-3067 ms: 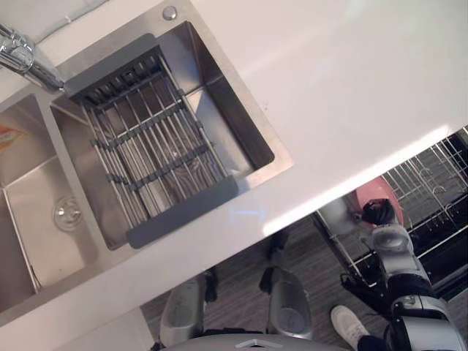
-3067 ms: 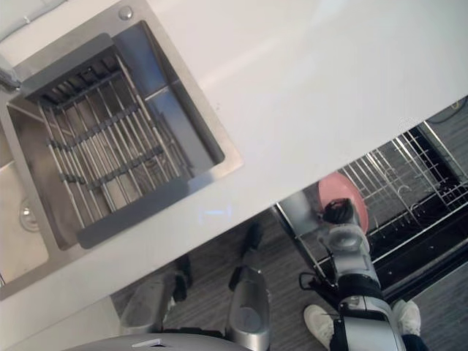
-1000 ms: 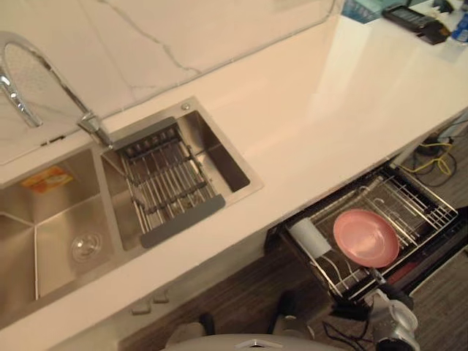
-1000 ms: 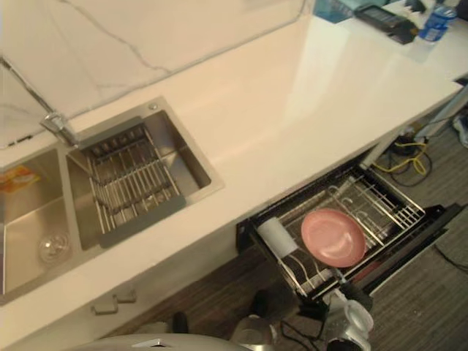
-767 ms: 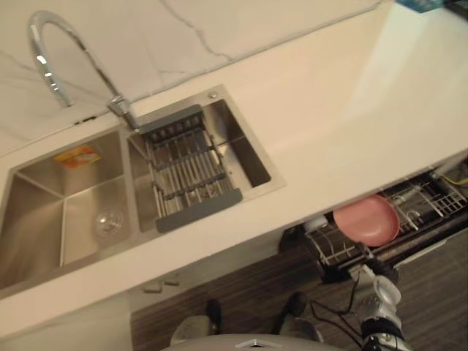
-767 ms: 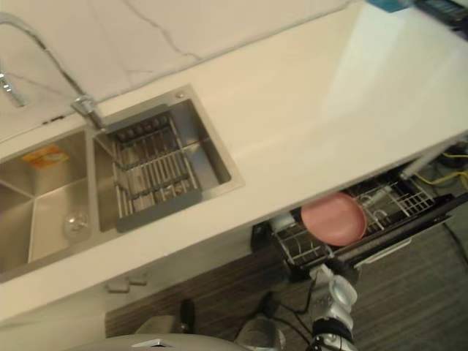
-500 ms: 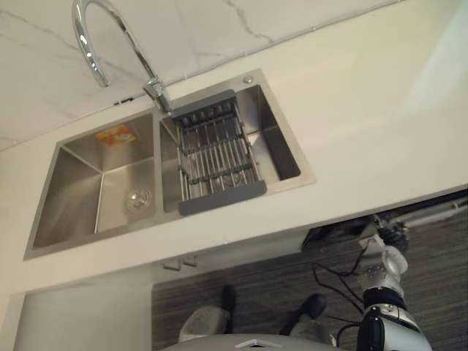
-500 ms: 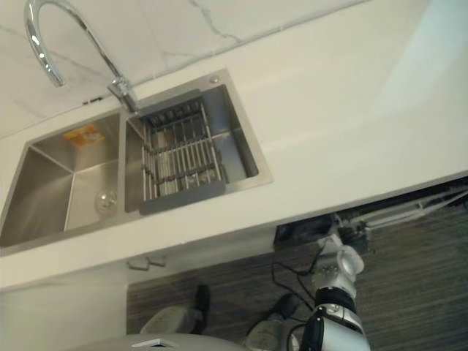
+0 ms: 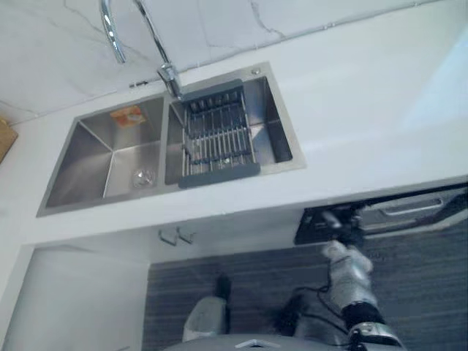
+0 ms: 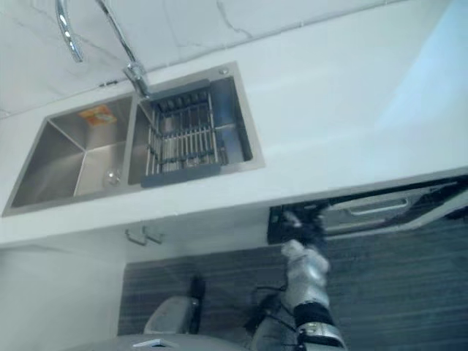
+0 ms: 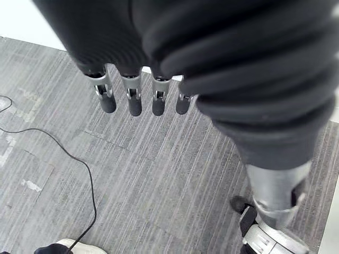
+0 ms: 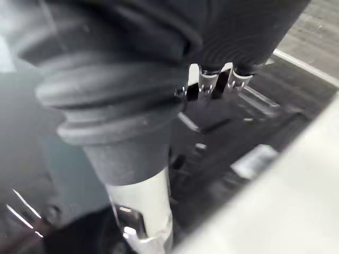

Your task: Walk over to the sink, pick up the cup, carry it to the dishwasher, place the cup inside the dishwasher, then close the dishwasher door

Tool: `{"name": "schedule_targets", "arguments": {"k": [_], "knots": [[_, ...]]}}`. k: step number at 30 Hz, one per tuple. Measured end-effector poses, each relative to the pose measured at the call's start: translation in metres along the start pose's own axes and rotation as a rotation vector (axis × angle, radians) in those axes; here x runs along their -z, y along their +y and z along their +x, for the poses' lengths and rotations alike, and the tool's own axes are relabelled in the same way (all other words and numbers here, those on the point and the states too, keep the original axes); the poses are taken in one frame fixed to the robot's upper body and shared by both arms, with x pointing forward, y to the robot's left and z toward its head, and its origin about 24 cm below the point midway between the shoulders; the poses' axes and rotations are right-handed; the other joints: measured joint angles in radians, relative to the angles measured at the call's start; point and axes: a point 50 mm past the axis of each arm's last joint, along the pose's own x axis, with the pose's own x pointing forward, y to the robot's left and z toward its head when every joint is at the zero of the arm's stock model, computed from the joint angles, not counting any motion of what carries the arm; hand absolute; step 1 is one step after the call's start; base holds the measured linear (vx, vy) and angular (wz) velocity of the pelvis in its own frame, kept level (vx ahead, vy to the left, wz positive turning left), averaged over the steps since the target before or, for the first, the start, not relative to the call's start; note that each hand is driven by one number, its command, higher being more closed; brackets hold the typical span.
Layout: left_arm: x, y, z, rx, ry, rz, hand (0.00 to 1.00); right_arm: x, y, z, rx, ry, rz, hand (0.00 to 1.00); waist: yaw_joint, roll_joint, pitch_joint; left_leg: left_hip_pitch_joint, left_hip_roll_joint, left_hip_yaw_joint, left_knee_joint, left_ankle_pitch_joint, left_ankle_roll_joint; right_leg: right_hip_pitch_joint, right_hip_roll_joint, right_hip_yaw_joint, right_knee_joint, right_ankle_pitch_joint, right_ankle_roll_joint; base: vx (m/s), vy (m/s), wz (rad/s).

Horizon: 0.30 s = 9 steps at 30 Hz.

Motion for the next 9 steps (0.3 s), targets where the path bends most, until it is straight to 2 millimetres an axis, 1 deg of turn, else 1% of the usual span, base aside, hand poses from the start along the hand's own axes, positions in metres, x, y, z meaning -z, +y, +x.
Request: {"name": "schedule_targets", "arguments": {"k": [1, 2, 3, 4, 5, 6, 7, 8, 9], "knots": [[0.002, -0.004, 0.001, 0.021, 0.016, -0.022, 0.0, 0.014, -0.004, -0.004, -0.003, 0.063, -0.037, 0.0, -0.005, 0.01, -0.001, 0.01, 0.011, -0.006, -0.006, 0.018, -0.024, 0.013, 0.011, 0.001, -0.011, -0.001, 0.018, 0.0, -0.212, 0.62], [0.014, -0.014, 0.002, 0.101, 0.069, -0.108, 0.0, 0.043, -0.01, -0.016, -0.021, 0.206, -0.1, 0.0, 0.002, 0.001, -0.013, 0.045, 0.014, 0.019, -0.028, 0.047, -0.03, 0.034, 0.031, 0.01, -0.058, 0.015, 0.016, 0.08, -0.186, -0.05], [0.025, -0.026, 0.003, 0.164, 0.129, -0.178, 0.0, 0.066, -0.017, -0.029, -0.05, 0.326, -0.155, 0.0, -0.002, 0.003, -0.021, 0.075, 0.016, 0.048, -0.061, 0.071, -0.028, 0.051, 0.065, 0.01, -0.123, 0.038, 0.012, 0.06, -0.109, -0.24], [0.028, -0.032, 0.004, 0.184, 0.146, -0.2, 0.0, 0.077, -0.023, -0.036, -0.053, 0.387, -0.181, 0.0, -0.005, 0.002, -0.031, 0.095, 0.017, 0.058, -0.077, 0.089, -0.026, 0.05, 0.078, 0.009, -0.146, 0.054, 0.008, 0.14, -0.043, -0.14], [0.021, -0.044, 0.005, 0.218, 0.153, -0.207, 0.0, 0.091, -0.041, -0.047, -0.03, 0.478, -0.227, 0.0, -0.007, -0.007, -0.038, 0.113, 0.027, 0.099, -0.135, 0.1, -0.03, 0.042, 0.098, 0.004, -0.176, 0.085, 0.003, 0.08, 0.011, -0.07], [0.014, -0.048, 0.005, 0.227, 0.14, -0.198, 0.0, 0.091, -0.045, -0.047, -0.021, 0.488, -0.219, 0.0, -0.006, -0.015, -0.041, 0.11, 0.027, 0.109, -0.138, 0.11, -0.032, 0.038, 0.1, 0.009, -0.185, 0.091, 0.002, 0.1, 0.006, -0.15], [-0.004, -0.056, 0.004, 0.25, 0.101, -0.198, 0.0, 0.092, -0.058, -0.051, 0.014, 0.509, -0.219, 0.0, -0.013, -0.039, -0.04, 0.125, 0.03, 0.131, -0.139, 0.11, -0.033, 0.06, 0.116, 0.023, -0.223, 0.117, -0.005, 0.04, 0.005, -0.27], [-0.012, -0.059, 0.003, 0.257, 0.082, -0.212, 0.0, 0.095, -0.063, -0.053, 0.029, 0.524, -0.218, 0.0, -0.019, -0.042, -0.044, 0.144, 0.03, 0.146, -0.14, 0.108, -0.034, 0.081, 0.122, 0.03, -0.244, 0.132, -0.006, 0.11, 0.014, -0.56], [-0.02, -0.057, 0.003, 0.246, 0.071, -0.258, 0.0, 0.1, -0.074, -0.06, 0.057, 0.558, -0.219, 0.0, -0.038, -0.075, -0.046, 0.184, 0.032, 0.184, -0.14, 0.097, -0.037, 0.119, 0.134, 0.054, -0.284, 0.153, -0.006, 0.09, 0.019, -0.43]]}}
